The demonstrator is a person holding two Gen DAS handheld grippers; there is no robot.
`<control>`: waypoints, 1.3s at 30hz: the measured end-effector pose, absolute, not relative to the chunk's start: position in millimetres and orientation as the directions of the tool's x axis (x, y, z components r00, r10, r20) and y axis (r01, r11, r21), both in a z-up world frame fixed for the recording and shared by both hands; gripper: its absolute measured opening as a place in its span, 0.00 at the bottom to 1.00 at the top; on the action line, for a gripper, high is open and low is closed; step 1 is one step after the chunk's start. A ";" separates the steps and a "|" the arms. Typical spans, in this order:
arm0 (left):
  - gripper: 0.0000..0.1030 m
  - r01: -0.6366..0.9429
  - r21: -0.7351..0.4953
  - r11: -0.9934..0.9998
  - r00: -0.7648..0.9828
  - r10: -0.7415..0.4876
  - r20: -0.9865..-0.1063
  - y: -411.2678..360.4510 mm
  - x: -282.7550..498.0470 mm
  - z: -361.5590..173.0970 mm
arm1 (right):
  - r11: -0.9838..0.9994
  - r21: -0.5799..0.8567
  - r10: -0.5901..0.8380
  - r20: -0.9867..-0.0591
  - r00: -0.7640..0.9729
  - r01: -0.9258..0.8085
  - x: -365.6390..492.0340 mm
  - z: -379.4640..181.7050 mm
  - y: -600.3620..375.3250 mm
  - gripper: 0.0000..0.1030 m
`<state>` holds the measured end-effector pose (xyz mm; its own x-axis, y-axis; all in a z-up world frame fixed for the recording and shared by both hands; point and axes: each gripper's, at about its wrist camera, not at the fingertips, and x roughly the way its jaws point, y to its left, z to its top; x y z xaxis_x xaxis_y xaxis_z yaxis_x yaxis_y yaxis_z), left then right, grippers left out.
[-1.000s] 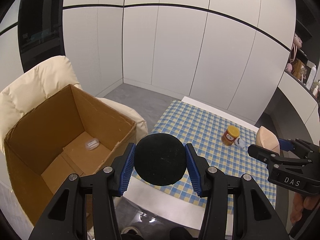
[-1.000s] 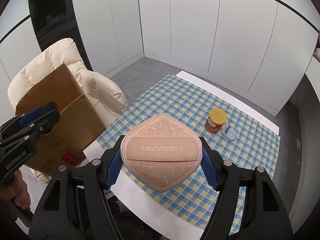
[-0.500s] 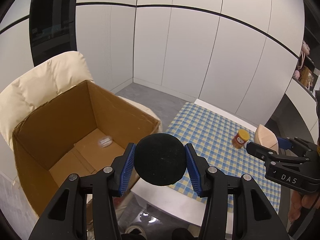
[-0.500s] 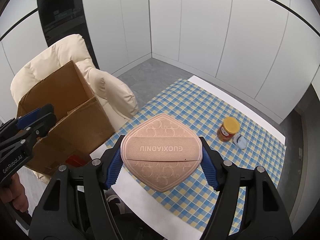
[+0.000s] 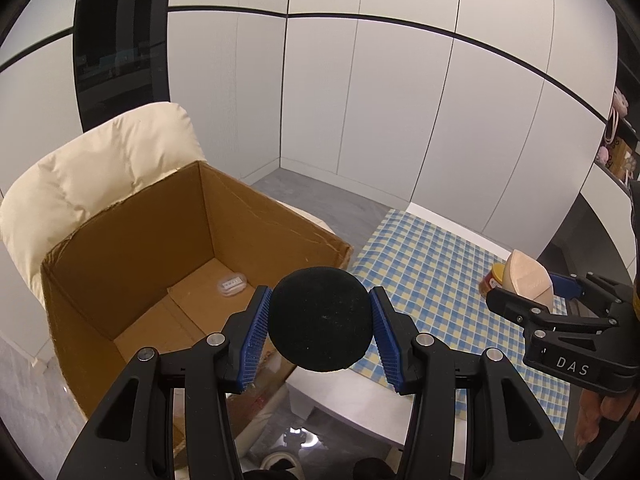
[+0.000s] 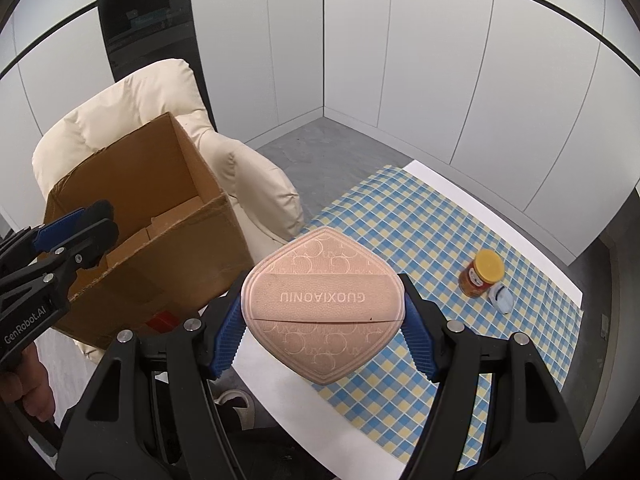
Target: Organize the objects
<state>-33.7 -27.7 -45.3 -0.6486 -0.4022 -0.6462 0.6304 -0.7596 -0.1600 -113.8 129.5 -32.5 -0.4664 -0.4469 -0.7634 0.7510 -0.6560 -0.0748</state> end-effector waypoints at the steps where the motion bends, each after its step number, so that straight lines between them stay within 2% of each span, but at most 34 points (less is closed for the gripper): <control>1: 0.48 0.631 -0.156 -0.760 -0.647 -0.404 -0.647 -28.8 -33.4 -45.9 | -0.653 -0.074 -0.450 -0.763 -0.464 0.754 -113.3 -32.3 127.6 0.70; 39: 0.49 0.743 -0.134 -0.655 -0.551 -0.486 -0.679 -79.3 27.7 -59.9 | -0.561 -0.054 -0.544 -0.728 -0.417 0.826 -77.7 -30.1 54.1 0.70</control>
<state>27.7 -79.3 -59.9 -0.5507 -0.4860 -0.6787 0.7435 -0.6552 -0.1341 -77.7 54.1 -30.1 -0.4172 -0.5444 -0.7277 0.8261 -0.5609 -0.0540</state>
